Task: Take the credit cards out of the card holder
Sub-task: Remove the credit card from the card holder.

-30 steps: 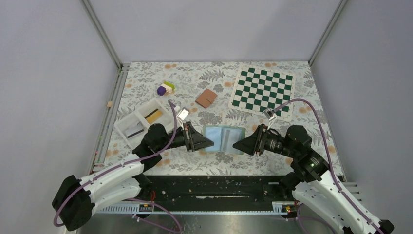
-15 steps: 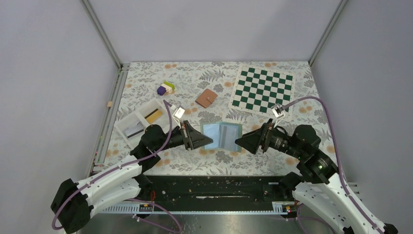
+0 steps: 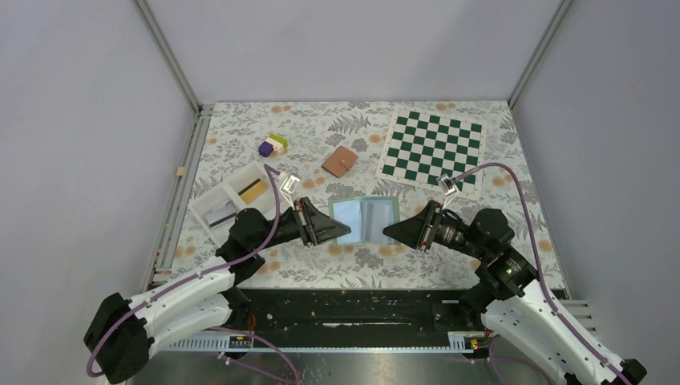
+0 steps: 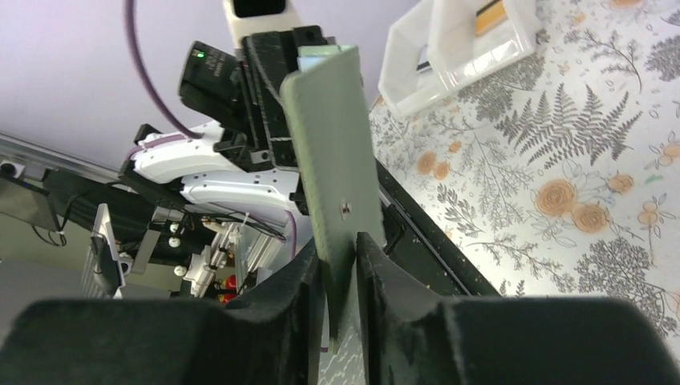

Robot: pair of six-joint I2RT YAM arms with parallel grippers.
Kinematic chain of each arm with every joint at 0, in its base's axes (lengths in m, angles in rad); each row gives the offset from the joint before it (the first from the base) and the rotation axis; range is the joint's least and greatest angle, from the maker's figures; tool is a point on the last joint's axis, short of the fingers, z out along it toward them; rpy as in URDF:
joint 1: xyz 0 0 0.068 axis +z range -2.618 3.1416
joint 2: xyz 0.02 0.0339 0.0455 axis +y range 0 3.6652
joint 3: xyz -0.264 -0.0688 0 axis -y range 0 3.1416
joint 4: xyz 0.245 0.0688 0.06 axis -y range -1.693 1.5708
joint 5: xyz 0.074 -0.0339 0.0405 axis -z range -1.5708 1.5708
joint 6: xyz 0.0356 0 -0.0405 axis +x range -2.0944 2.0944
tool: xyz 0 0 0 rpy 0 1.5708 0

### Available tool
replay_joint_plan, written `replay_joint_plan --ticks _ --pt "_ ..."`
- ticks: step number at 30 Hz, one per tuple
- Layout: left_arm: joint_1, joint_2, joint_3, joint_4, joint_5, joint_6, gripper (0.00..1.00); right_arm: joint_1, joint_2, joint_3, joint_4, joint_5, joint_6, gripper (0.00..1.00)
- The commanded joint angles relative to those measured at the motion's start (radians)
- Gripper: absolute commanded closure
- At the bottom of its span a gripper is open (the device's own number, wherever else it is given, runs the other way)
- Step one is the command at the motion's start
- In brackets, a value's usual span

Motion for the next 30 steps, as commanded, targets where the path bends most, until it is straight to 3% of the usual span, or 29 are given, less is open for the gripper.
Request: replay_joint_plan --ticks 1,3,7,9,13,15,17,18,24,30 --pt "0.002 -0.008 -0.022 0.109 0.007 -0.014 1.0 -0.002 -0.029 0.016 0.089 -0.03 0.013 0.69" --pt "0.002 -0.002 -0.028 0.12 0.008 -0.02 1.0 -0.001 -0.038 0.018 0.093 -0.025 0.017 0.66" --pt "0.003 0.016 -0.027 0.148 0.023 -0.029 1.0 -0.001 -0.042 0.015 0.108 -0.021 0.023 0.82" --pt "0.002 0.024 -0.017 0.152 0.034 -0.027 1.0 -0.001 -0.032 0.013 0.098 -0.014 0.019 0.83" --pt "0.002 0.022 -0.015 0.163 0.044 -0.035 1.0 -0.001 -0.019 0.002 0.099 -0.012 0.026 0.65" --pt "0.002 0.016 -0.015 0.147 0.045 -0.031 1.0 -0.001 -0.022 0.007 0.087 -0.005 0.024 0.5" --pt "0.002 0.013 -0.01 0.122 0.045 -0.019 1.0 -0.001 -0.027 0.014 0.076 0.01 0.019 0.46" --pt "0.002 0.011 -0.006 0.113 0.045 -0.014 1.0 -0.001 -0.028 0.021 0.066 0.014 0.013 0.5" --pt "0.002 0.016 0.005 0.112 0.055 -0.009 1.0 -0.001 -0.022 0.046 0.031 0.032 -0.009 0.98" --pt "0.002 0.04 0.011 0.135 0.078 -0.016 1.0 -0.001 -0.02 0.044 0.069 0.021 0.013 1.0"
